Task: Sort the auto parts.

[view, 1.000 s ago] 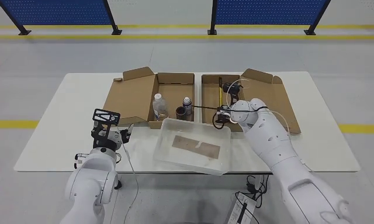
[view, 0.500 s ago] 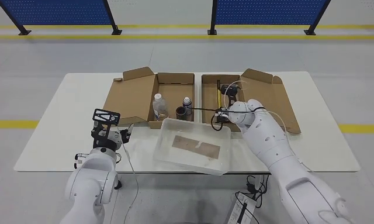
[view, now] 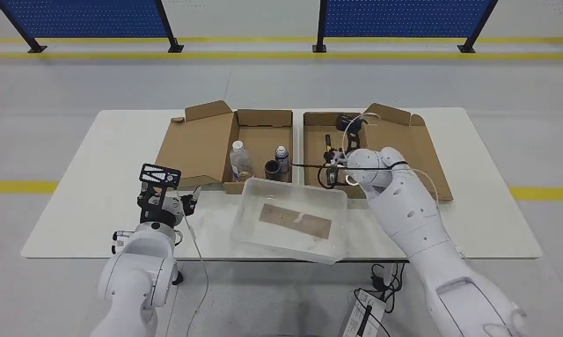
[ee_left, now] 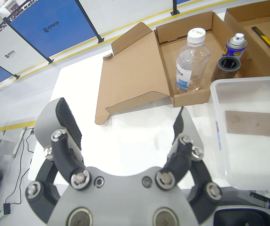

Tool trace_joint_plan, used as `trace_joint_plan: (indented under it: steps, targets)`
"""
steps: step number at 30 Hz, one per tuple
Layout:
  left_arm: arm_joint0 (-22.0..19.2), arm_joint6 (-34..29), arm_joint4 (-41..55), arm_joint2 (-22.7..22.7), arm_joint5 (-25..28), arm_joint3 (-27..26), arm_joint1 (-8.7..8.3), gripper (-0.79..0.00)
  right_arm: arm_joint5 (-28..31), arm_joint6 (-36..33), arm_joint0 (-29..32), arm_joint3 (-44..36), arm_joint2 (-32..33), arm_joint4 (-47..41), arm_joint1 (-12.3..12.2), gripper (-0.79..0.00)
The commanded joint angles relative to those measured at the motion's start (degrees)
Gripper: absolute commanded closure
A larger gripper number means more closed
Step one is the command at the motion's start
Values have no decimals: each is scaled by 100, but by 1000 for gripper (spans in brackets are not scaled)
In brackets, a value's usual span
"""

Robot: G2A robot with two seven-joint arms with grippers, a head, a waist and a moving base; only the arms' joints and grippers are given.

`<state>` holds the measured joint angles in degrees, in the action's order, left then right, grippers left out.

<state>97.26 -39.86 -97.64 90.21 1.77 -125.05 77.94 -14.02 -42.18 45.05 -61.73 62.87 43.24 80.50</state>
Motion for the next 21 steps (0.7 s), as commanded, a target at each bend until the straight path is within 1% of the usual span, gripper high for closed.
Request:
trace_joint_plan:
  steps: [1,6,9,14,18,21]
  targets:
    - [0,0,0,0,0,0,0,-785,23,88,288,-622,257,-36,-70,-342]
    - [0,0,0,0,0,0,0,-785,10,235,1329,-2481,935,-32,-254,-329]
    - [0,0,0,0,0,0,0,-785,111,446,2049,-3408,1343,-393,-315,-336]
    - [0,0,0,0,0,0,0,-785,373,1057,3191,-4490,1912,-1076,-363,-351]
    - [0,0,0,0,0,0,0,-785,698,1505,3970,-4987,2357,-1715,-381,-354]
    - [0,0,0,0,0,0,0,-785,911,1787,4474,-5296,2646,-2027,-394,-363]
